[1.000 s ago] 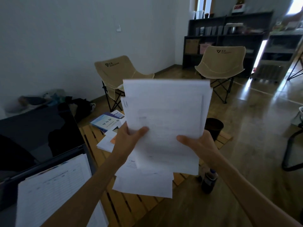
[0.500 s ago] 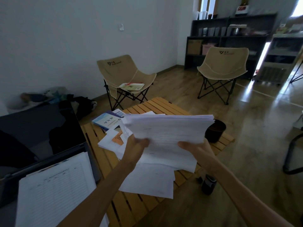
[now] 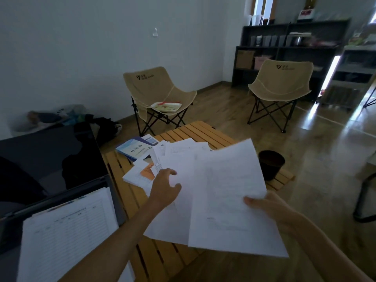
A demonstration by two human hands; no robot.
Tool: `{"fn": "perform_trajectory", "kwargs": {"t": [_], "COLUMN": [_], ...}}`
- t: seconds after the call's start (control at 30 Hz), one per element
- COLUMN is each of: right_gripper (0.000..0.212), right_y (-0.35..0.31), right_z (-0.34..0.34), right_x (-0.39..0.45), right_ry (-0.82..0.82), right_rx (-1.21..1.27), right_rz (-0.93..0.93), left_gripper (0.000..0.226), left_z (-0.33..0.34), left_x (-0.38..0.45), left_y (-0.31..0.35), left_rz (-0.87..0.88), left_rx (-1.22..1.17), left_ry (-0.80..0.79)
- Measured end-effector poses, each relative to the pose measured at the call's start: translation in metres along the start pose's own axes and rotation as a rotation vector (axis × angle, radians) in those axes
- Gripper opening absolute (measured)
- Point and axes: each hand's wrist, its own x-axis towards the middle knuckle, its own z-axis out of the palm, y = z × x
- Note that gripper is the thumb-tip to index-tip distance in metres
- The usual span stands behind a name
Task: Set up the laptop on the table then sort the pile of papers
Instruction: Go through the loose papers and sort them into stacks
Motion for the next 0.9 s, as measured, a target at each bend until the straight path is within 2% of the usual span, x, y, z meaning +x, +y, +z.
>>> {"fn": "perform_trajectory", "kwargs": {"t": [0.1, 0.17, 0.23, 0.33, 0.47, 0.53, 0.63, 0.73, 0.83, 0.9], "right_gripper": [0.045, 0.049, 0.036, 0.029, 0.028, 0.028, 0.038, 0.05, 0.031, 0.028], "right_y": [0.025, 0.03, 0.033, 0.04, 0.048, 0.048, 0.05, 0.054, 0.053, 0.054], "right_z": [-0.007, -0.012, -0.015, -0.011, -0.005, -0.007, -0.013, -0.02, -0.02, -0.02], "right_x": [0.0, 0.001, 0.004, 0.009, 0.014, 0.014, 0.01, 0.003, -0.008, -0.012], "right_ry": [-0.13, -0.19, -0.187, -0.129, -0.054, -0.053, -0.065, -0.095, -0.091, -0.09], "right_rx": [0.026, 0.095, 0.147, 0.09, 0.049, 0.056, 0.046, 0.027, -0.01, -0.016], "right_rz": [0.154, 0.186, 0.185, 0.177, 0.182, 0.182, 0.202, 0.235, 0.233, 0.231], "left_gripper": [0.094, 0.118, 0.128, 0.122, 0.115, 0.118, 0.121, 0.116, 0.111, 0.107], "left_z": [-0.005, -0.002, 0.004, 0.007, 0.01, 0.009, 0.003, -0.001, 0.0, 0.0], "left_x": [0.016, 0.016, 0.013, 0.011, -0.004, -0.018, -0.029, -0.032, -0.037, -0.04], "left_y": [-0.009, -0.01, -0.01, -0.013, -0.006, -0.003, -0.004, -0.004, -0.007, -0.01], "left_rz": [0.011, 0.026, 0.079, 0.097, 0.098, 0.098, 0.113, 0.122, 0.127, 0.128], "left_rx": [0.275, 0.449, 0.619, 0.658, 0.573, 0.544, 0.567, 0.561, 0.532, 0.506], "left_ry": [-0.314, -0.478, -0.546, -0.537, -0.488, -0.572, -0.669, -0.655, -0.633, -0.591]}}
